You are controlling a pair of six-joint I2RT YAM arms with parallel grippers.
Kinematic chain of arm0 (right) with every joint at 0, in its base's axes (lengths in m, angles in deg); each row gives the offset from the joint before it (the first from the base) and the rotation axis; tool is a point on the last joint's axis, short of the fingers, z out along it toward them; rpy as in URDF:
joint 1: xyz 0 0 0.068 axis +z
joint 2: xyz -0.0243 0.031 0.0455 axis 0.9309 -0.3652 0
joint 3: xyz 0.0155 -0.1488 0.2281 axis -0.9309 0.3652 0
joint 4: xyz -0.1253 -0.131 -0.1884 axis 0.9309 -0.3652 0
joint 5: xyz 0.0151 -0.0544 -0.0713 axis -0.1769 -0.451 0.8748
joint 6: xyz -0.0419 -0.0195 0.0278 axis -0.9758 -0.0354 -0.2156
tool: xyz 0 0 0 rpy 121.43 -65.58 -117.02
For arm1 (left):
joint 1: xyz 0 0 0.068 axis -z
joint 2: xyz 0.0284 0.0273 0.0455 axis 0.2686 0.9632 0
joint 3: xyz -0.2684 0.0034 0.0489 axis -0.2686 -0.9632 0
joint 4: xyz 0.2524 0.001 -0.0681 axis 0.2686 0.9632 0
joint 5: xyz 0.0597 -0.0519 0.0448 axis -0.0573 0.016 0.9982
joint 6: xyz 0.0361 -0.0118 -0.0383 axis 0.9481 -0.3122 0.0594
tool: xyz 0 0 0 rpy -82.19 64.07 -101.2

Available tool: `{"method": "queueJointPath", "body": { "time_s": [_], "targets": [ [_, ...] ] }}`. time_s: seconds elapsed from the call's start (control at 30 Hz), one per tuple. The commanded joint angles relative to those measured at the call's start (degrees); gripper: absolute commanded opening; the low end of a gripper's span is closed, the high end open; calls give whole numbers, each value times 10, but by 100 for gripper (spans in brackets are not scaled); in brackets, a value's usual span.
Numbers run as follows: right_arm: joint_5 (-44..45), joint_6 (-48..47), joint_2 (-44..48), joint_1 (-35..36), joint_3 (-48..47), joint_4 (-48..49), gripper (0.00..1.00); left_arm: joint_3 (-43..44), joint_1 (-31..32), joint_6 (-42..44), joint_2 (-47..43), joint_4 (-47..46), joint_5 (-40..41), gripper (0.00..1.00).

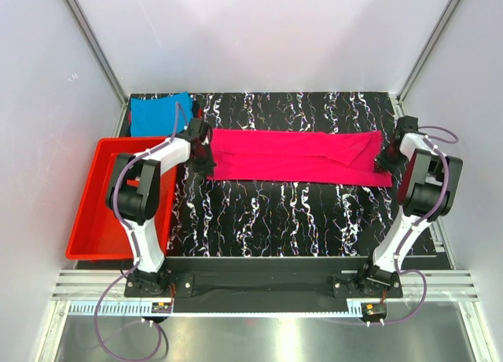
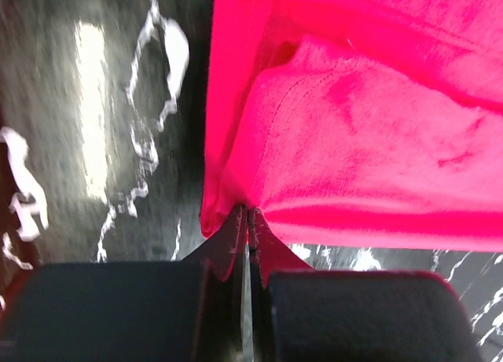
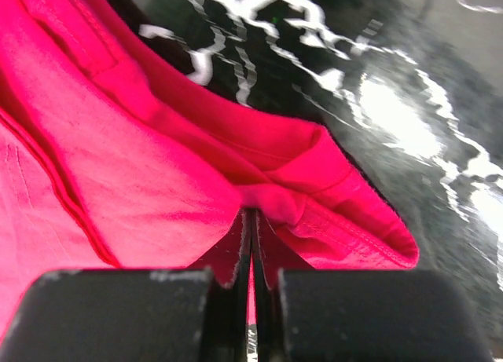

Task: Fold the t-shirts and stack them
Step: Fold the tshirt

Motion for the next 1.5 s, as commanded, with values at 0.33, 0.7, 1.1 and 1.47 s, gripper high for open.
{"method": "queueJointPath", "body": {
  "time_s": [0.33,0.7,1.1,1.47],
  "targets": [
    [-12,20,117,-9,36,-34,37,6,-1,0,-98,47,-7,37],
    [-33,97,128,118,25,-30,40,108,-3,-4,12,-22,-168,37],
    [25,173,96,144,29,-1,47,133,-81,-10,52,21,-138,40],
    [35,173,81,145,51,22,50,180,-68,5,39,46,-199,49]
  ]
}}
